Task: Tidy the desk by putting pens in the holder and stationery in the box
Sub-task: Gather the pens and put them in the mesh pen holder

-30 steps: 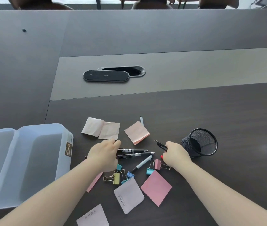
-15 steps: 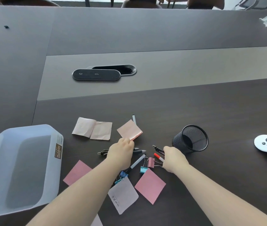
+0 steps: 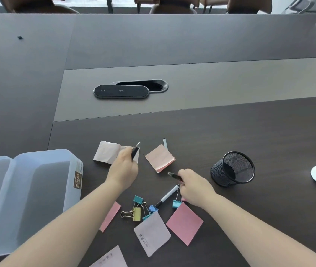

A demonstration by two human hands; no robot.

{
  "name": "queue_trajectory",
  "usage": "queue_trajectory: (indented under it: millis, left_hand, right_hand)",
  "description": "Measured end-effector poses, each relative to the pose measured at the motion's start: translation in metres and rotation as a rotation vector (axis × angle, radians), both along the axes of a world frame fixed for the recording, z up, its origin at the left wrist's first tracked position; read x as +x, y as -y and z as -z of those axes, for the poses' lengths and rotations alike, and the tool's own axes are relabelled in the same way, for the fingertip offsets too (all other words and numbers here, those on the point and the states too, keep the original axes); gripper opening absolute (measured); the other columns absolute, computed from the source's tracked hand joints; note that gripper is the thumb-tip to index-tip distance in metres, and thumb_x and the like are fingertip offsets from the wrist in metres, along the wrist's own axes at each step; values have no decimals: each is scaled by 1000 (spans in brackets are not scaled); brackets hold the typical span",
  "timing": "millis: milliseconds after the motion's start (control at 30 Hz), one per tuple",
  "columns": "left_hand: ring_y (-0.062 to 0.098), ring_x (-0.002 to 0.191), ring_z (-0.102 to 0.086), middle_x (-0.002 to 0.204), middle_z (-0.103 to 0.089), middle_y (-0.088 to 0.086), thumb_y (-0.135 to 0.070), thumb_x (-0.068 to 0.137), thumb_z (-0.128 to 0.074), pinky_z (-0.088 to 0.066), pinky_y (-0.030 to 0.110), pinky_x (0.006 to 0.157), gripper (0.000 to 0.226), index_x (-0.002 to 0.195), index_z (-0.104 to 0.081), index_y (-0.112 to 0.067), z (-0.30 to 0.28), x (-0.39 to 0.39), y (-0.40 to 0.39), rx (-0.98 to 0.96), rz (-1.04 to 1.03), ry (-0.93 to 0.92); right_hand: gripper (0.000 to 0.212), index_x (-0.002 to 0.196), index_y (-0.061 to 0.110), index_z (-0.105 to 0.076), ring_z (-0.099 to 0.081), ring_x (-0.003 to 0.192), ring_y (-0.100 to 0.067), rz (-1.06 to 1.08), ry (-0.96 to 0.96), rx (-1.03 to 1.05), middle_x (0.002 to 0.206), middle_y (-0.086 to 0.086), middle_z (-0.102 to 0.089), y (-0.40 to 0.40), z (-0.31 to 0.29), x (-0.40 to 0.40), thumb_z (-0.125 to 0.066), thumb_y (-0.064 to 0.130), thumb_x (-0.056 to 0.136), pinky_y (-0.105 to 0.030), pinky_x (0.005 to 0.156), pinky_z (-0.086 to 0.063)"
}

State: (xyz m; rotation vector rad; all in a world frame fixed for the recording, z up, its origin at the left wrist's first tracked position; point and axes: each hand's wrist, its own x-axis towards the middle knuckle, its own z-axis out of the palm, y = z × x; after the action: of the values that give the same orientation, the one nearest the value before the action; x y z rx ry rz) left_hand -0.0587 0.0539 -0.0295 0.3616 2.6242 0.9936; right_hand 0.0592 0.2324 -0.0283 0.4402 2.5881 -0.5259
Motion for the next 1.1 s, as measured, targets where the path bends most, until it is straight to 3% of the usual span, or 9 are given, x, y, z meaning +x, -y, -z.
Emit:
queue_trajectory:
  millis: [100,233,333,433,633,800,933,1100]
  left_hand:
    - [29,79,-48,90,-53,4,-8,95,-38,-34,33,68,14,101,-50,-8,2,-7,14,-16,-97,41]
    - [29,78,-49,86,-55,2,-15,98,-41,-35,32,69,17,110,-52,-11,4,-9,26,19,-174,86]
    - [28,78,-49,82,-54,3,-20,97,-46,-34,31,70,9,100,-48,-11,4,-11,30,56,-252,121]
    - [27,75,-48,72,-49,-3,-21,96,-49,-33,31,69,11,93,-44,-11,4,-13,32,85,-296,121]
    - [22,63,-44,67,-46,-3,-21,96,-47,-31,33,60,16,84,-42,-12,3,-20,32,102,-322,113]
    - [12,56,-40,63,-42,-4,-20,97,-46,-30,29,52,34,66,-34,-24,4,-24,28,92,-304,112]
    - [11,57,-40,63,-41,-4,-18,97,-47,-31,27,55,35,64,-35,-22,4,-24,25,92,-301,93]
    - [13,57,-39,62,-41,-4,-18,97,-47,-32,29,56,35,64,-37,-21,6,-26,24,107,-294,106]
  right_hand:
    - [22,104,12,-47,-52,82,-37,-241,29,0,111,-7,-45,19,-1,-7,-40,5,85,-36,60,-35]
    - [35,116,15,-45,-42,73,-31,-399,94,10,120,-7,-41,34,0,-17,-44,-1,84,-30,44,-22]
    - [40,117,19,-45,-48,81,-34,-465,149,-13,122,-7,-40,34,5,-20,-44,-4,85,-30,47,-28]
    - [46,121,20,-49,-54,98,-36,-529,228,-27,126,-8,-40,31,2,-23,-46,-7,83,-38,65,-44]
    - [39,117,7,-48,-53,104,-38,-561,224,84,122,-15,-42,34,4,-26,-50,-8,81,-42,67,-43]
    - [30,112,4,-50,-55,105,-38,-630,221,109,118,-16,-48,37,7,-33,-50,-7,85,-41,69,-39]
    - [16,101,6,-50,-57,100,-38,-456,140,5,110,-14,-53,30,4,-43,-47,5,85,-38,69,-41]
    - [8,95,14,-48,-56,89,-37,109,-176,-146,97,-15,-60,8,-9,-68,-45,15,88,-32,67,-35]
